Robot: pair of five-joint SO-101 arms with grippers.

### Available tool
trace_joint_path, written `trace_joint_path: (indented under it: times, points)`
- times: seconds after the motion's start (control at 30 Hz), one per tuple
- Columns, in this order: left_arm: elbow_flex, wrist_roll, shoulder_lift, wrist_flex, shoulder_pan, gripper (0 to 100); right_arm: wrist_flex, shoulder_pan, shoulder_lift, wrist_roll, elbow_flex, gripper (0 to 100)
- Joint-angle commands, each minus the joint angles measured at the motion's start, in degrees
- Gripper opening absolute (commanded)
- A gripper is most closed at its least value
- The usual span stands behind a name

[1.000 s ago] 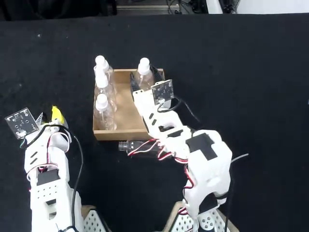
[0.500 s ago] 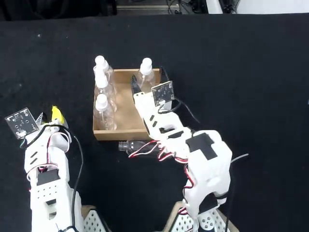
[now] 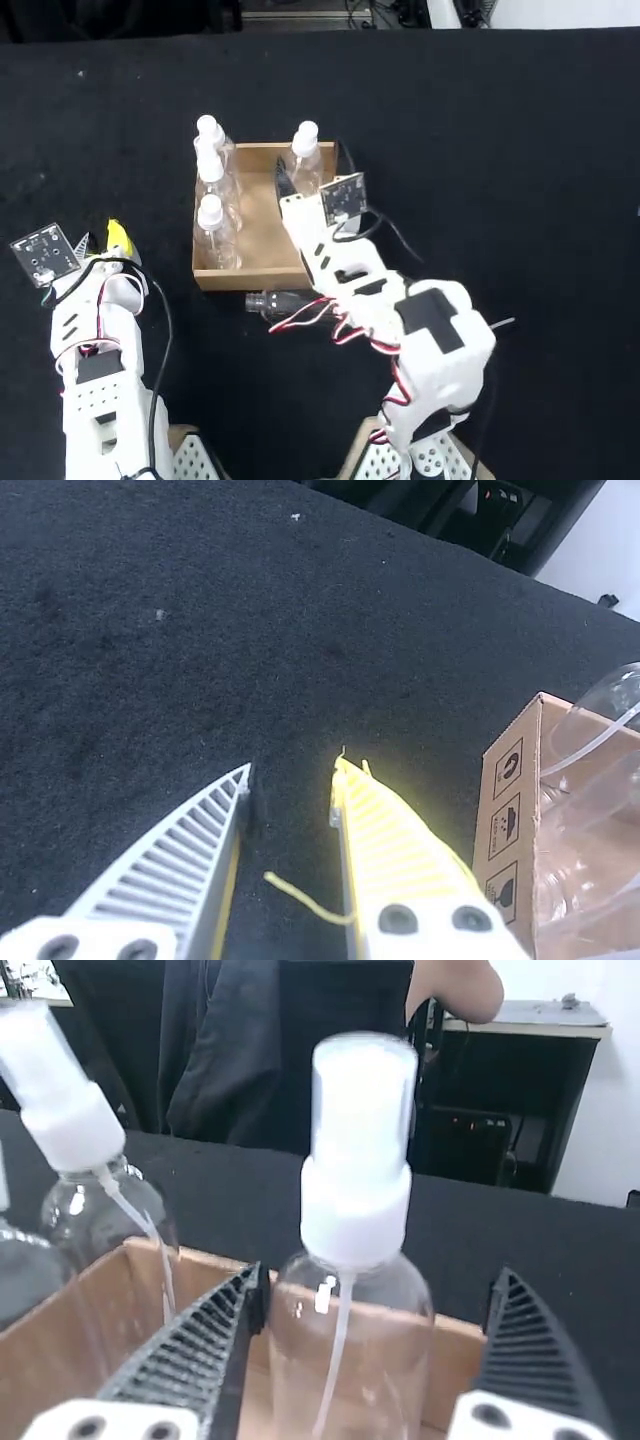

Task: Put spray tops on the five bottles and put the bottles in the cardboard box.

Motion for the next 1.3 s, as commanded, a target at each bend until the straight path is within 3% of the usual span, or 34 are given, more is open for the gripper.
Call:
trace_joint_path:
  times: [0.0, 0.67, 0.9, 1.27]
  points:
    - [0.66, -0.62, -1.05, -1.23, 0.13, 12, -1.23, -1.05, -5.49, 0.35, 1.10, 29.5]
    - [0.66, -0.62, -1.05, -1.23, 0.13, 12, -0.44, -0.97, -20.70, 0.26, 13.23, 29.3]
    - [0.75, -0.62, -1.05, -1.23, 0.13, 12, 17.23, -0.62, -34.68, 0.26, 13.85, 29.3]
    - [0.84, -0.62, -1.05, -1.23, 0.13, 12, 55.38, -0.53, -68.62, 0.26, 14.11, 29.3]
